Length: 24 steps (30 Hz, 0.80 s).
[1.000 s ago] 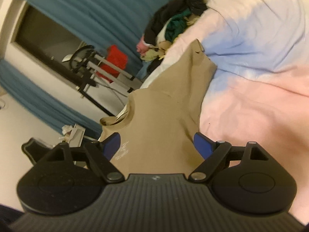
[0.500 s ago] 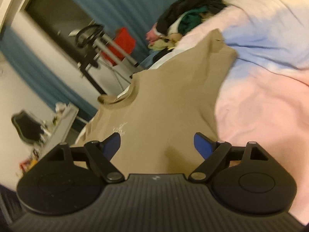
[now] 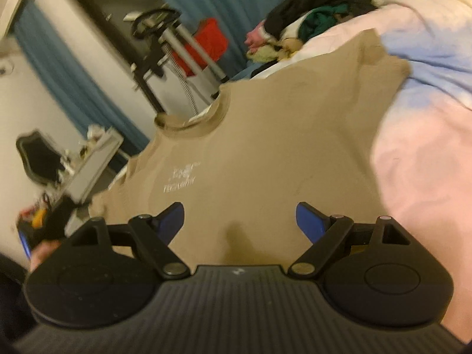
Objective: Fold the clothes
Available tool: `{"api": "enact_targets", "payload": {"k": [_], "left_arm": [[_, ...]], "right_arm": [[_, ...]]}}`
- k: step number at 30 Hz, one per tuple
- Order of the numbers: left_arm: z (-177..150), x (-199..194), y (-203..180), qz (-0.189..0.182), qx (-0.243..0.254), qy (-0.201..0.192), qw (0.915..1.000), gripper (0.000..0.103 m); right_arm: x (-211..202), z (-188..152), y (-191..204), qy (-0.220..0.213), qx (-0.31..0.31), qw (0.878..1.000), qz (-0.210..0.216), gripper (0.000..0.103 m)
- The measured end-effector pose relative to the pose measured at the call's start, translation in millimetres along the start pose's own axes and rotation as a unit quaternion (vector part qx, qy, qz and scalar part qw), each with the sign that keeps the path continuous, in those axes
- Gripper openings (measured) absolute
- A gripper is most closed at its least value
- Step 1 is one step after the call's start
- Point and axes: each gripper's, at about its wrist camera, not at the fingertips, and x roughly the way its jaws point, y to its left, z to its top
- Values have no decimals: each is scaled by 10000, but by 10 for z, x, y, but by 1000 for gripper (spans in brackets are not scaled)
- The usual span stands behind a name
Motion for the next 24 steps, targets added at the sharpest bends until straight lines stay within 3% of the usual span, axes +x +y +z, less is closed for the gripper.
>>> {"api": "enact_targets", "payload": {"k": [4,6,7,8,10,13,16,19,24], "left_arm": [[146,284,-44,222,206,-170,9994,75],[220,436,-84,263,351,-173,9989,63],[257,511,-105,284,423,-175,9985,50],[294,587,-125,305,495,-177,9982,31],[385,648,-169,294,578,-160,9978,6],[486,568,-387,391,1072,-249,9932,6],[493,372,-793,448,1806,-539,9810,5],[373,139,-1309,414,2606,-816,9611,5],[-150,-146,-2262,107,3682,-873,9256,5]], "right_arm": [[240,-107,199,111,-690,9976,28,85],[306,-154,250,143,-917,9957,55,85],[337,-161,257,152,-959,9953,57,85],[368,-165,263,160,-995,9949,59,85],[394,-144,247,144,-906,9957,84,85],[367,-84,197,122,-653,9977,125,83],[317,-33,140,113,-376,9991,147,83],[257,-10,153,149,-374,9992,-22,83],[154,-63,252,301,-759,9963,-268,83]]}}
